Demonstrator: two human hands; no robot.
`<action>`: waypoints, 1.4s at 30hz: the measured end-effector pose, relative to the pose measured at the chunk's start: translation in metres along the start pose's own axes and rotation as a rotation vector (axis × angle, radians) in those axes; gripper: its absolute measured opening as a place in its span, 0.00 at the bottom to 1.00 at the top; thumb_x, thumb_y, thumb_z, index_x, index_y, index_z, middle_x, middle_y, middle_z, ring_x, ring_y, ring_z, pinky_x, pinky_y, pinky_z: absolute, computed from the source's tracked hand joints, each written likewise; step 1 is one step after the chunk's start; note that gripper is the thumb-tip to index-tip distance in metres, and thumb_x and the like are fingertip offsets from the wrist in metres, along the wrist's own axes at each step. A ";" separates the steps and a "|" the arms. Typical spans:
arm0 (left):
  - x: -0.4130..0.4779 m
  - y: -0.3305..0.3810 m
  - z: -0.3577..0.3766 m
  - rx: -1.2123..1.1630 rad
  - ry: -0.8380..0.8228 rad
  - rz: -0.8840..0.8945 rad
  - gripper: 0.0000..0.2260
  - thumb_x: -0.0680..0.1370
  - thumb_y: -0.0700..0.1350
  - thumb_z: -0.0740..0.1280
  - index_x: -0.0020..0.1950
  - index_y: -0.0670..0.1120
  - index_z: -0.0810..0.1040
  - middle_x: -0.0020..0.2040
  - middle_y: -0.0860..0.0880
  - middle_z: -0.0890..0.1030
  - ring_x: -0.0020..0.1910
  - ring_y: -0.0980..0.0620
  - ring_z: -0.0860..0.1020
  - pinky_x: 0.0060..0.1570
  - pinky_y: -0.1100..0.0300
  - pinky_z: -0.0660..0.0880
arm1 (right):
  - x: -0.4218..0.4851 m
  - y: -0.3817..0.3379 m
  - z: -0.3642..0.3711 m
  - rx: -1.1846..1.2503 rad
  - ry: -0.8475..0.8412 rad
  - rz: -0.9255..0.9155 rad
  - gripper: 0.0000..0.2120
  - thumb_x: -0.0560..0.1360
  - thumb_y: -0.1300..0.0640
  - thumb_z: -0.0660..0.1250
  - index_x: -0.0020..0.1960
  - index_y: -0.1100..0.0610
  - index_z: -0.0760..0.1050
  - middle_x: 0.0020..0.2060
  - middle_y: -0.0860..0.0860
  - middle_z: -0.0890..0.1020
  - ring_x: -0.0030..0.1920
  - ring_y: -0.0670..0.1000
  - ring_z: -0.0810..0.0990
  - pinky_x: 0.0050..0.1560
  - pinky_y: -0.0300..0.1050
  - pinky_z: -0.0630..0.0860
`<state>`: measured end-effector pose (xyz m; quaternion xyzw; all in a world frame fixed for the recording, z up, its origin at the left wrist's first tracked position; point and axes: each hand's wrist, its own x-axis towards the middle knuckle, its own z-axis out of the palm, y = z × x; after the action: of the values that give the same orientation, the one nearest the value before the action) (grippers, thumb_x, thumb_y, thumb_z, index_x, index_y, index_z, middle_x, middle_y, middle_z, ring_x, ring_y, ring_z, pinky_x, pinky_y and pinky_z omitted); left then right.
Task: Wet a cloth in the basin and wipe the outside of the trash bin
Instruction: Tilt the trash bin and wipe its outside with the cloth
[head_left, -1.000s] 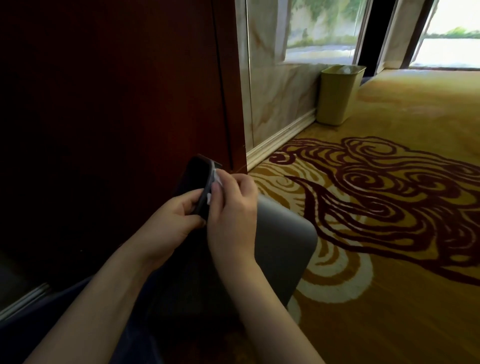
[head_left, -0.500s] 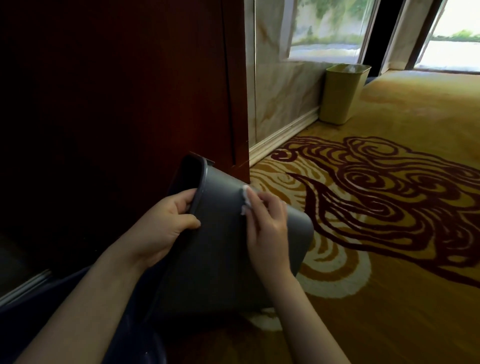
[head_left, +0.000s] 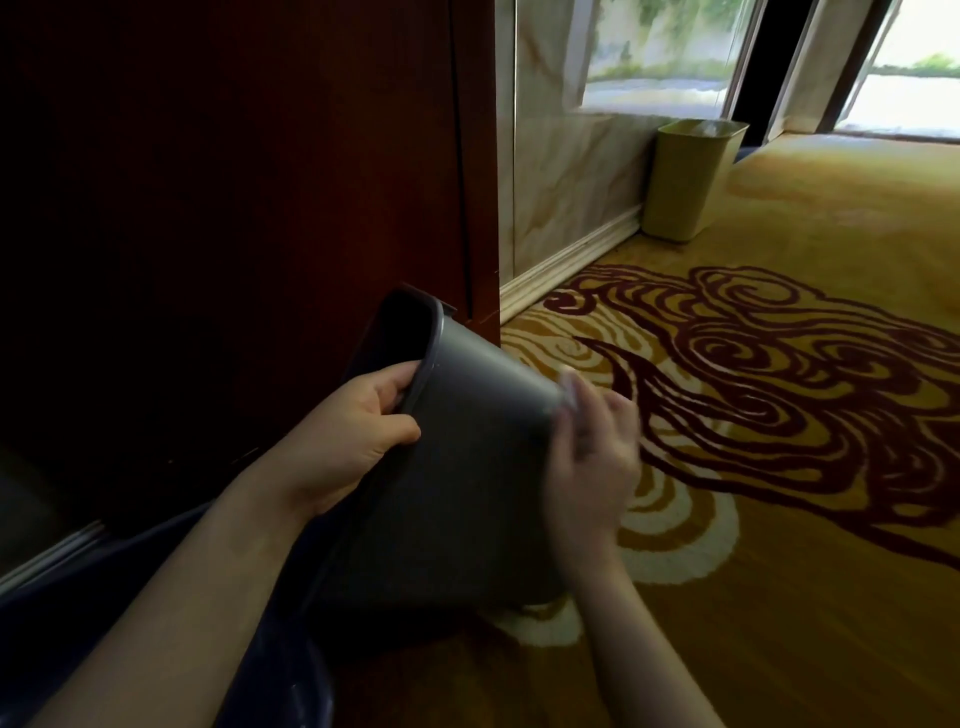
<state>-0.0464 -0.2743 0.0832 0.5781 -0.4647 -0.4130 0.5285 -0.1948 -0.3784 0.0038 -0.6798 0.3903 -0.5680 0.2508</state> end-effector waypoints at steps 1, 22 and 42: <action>0.000 0.000 0.001 0.001 -0.016 0.007 0.28 0.75 0.29 0.59 0.49 0.64 0.81 0.50 0.52 0.85 0.49 0.52 0.83 0.40 0.63 0.80 | -0.004 -0.023 0.007 0.064 -0.032 -0.106 0.16 0.78 0.57 0.60 0.65 0.54 0.71 0.55 0.51 0.73 0.54 0.46 0.74 0.53 0.40 0.75; -0.002 -0.012 -0.003 -0.011 0.167 0.029 0.27 0.73 0.26 0.58 0.54 0.57 0.79 0.50 0.52 0.85 0.50 0.54 0.82 0.39 0.64 0.80 | -0.013 0.099 -0.004 -0.093 -0.018 0.388 0.15 0.79 0.62 0.58 0.65 0.58 0.71 0.54 0.53 0.73 0.53 0.48 0.71 0.53 0.40 0.69; -0.035 -0.037 -0.035 0.201 0.059 -0.031 0.32 0.73 0.25 0.60 0.53 0.63 0.81 0.53 0.57 0.84 0.52 0.56 0.81 0.44 0.67 0.78 | -0.008 -0.030 0.002 0.095 -0.216 0.048 0.17 0.78 0.56 0.59 0.66 0.50 0.70 0.54 0.42 0.72 0.53 0.39 0.73 0.50 0.33 0.73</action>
<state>-0.0165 -0.2321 0.0496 0.6472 -0.4790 -0.3553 0.4747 -0.1858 -0.3555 0.0222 -0.7149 0.3499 -0.5030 0.3370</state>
